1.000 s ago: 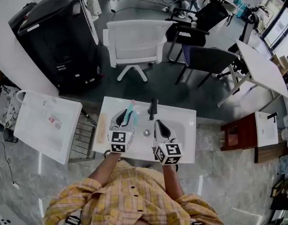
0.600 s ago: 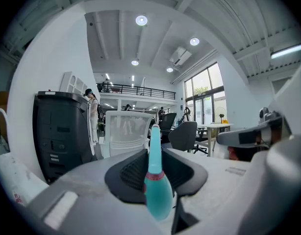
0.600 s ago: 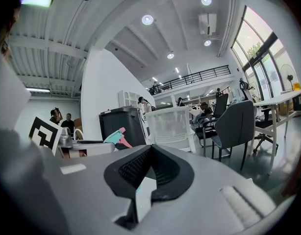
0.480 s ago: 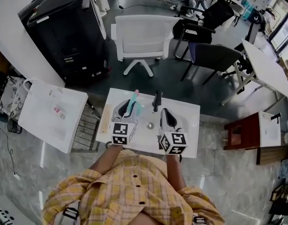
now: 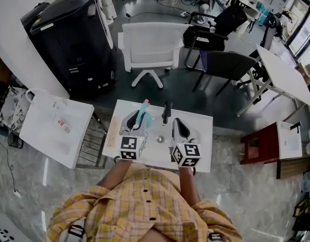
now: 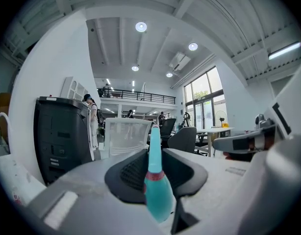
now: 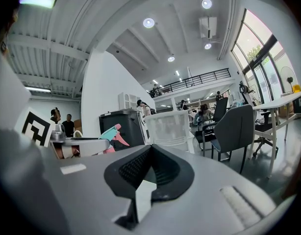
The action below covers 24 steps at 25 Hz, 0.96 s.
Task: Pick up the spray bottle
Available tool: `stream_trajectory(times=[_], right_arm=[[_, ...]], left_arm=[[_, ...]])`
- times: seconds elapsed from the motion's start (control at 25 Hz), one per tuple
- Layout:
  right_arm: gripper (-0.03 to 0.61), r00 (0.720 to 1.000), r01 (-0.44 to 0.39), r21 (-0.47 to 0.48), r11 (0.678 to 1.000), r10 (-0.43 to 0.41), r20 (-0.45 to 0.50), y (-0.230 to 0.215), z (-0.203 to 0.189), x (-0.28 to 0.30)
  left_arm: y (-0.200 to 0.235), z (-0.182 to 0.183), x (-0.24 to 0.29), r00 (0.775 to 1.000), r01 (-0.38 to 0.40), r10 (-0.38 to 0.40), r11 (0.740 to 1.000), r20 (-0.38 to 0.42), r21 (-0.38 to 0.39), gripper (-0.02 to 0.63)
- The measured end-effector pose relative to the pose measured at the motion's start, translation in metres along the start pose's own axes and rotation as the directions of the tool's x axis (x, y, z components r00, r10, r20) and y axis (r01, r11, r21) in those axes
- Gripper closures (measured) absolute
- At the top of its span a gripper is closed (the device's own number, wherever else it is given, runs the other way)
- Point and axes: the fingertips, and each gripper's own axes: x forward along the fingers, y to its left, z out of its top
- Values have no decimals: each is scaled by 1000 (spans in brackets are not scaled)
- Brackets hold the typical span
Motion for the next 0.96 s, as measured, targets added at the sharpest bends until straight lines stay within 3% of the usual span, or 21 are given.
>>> stream_trajectory(times=[0.96], right_arm=[[581, 999, 12, -26, 1000, -11, 35, -3, 9, 3]], left_arm=[[5, 6, -3, 999, -24, 24, 1000, 35, 1, 517]])
